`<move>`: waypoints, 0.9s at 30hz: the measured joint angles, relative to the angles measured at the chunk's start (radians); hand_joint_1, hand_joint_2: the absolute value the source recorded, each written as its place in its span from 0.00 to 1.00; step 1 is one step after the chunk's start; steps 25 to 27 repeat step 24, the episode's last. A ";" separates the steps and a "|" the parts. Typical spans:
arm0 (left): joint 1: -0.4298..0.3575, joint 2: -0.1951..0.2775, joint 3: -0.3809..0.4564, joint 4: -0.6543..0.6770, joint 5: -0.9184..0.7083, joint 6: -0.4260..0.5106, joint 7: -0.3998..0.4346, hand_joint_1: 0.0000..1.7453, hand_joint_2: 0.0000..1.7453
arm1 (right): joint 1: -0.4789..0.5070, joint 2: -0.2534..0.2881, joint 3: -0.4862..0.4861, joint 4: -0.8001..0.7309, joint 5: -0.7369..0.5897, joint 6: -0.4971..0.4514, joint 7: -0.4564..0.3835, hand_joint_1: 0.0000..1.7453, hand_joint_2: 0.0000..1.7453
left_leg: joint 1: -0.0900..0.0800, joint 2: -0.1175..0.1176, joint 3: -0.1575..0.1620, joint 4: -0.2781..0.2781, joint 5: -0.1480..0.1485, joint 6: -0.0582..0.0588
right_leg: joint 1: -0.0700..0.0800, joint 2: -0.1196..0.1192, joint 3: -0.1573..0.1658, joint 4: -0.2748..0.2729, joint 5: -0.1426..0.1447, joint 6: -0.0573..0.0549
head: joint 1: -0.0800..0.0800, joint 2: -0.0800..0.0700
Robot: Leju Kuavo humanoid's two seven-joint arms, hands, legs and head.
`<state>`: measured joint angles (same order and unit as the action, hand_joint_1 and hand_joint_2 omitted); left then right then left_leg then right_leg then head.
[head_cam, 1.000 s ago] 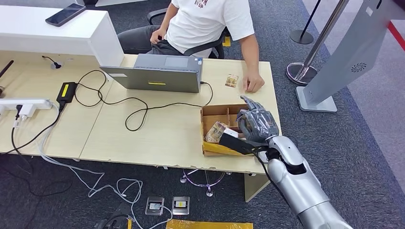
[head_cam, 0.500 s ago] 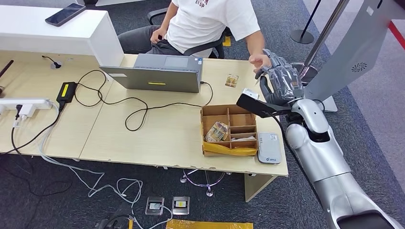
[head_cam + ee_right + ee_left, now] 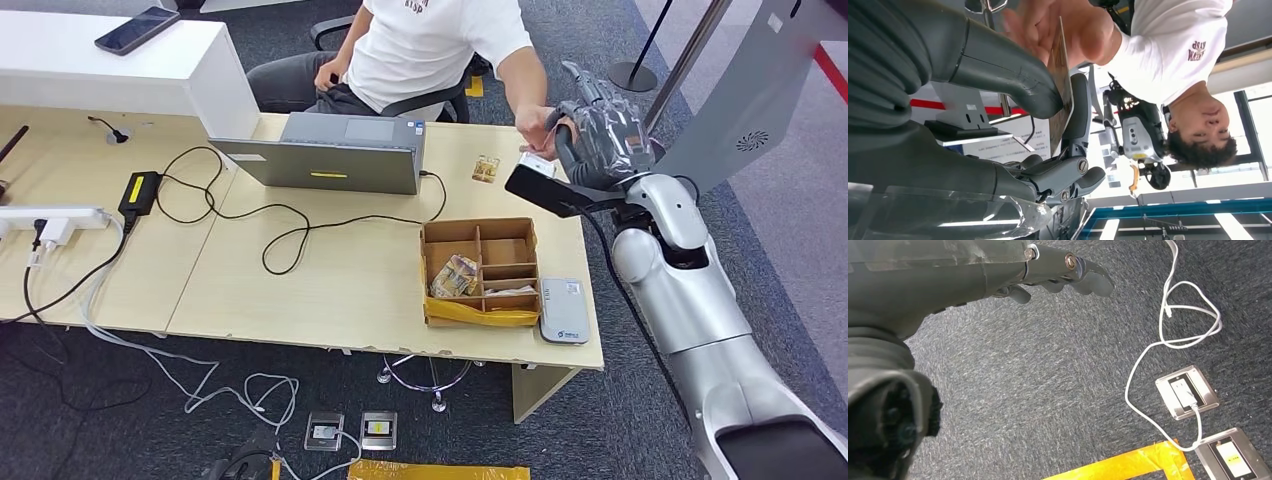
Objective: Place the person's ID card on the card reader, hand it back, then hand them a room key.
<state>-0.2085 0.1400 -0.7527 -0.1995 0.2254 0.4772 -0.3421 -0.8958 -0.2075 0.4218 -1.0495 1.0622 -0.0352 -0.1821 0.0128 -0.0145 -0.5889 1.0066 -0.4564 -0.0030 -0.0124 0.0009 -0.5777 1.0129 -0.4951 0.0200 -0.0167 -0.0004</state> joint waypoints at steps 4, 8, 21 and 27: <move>-0.005 0.000 0.000 0.000 -0.008 -0.010 0.000 0.00 0.00 | -0.031 0.002 0.005 0.026 -0.008 0.000 -0.012 1.00 1.00 | 0.000 0.000 0.000 0.000 0.000 0.000 | 0.000 0.000 0.000 0.000 0.000 0.000 | 0.000 0.000; -0.009 0.001 0.000 0.000 -0.019 -0.020 0.001 0.00 0.00 | -0.065 0.014 0.010 0.067 -0.003 -0.013 -0.036 1.00 1.00 | 0.000 0.000 0.000 0.000 0.000 0.000 | 0.000 0.000 0.000 0.000 0.000 0.000 | 0.000 0.000; -0.036 0.003 -0.001 0.000 -0.047 -0.042 0.004 0.00 0.00 | -0.276 0.139 0.054 0.425 0.057 -0.048 -0.068 1.00 1.00 | 0.001 -0.001 -0.001 0.000 0.000 0.000 | 0.001 -0.001 0.000 0.001 0.000 0.000 | 0.000 0.000; -0.036 0.005 -0.001 0.000 -0.047 -0.042 0.004 0.00 0.00 | -0.290 0.153 0.061 0.470 0.057 -0.047 -0.068 0.97 1.00 | 0.001 -0.001 -0.001 0.000 0.000 0.000 | 0.001 -0.001 0.000 0.001 0.000 0.000 | 0.000 0.000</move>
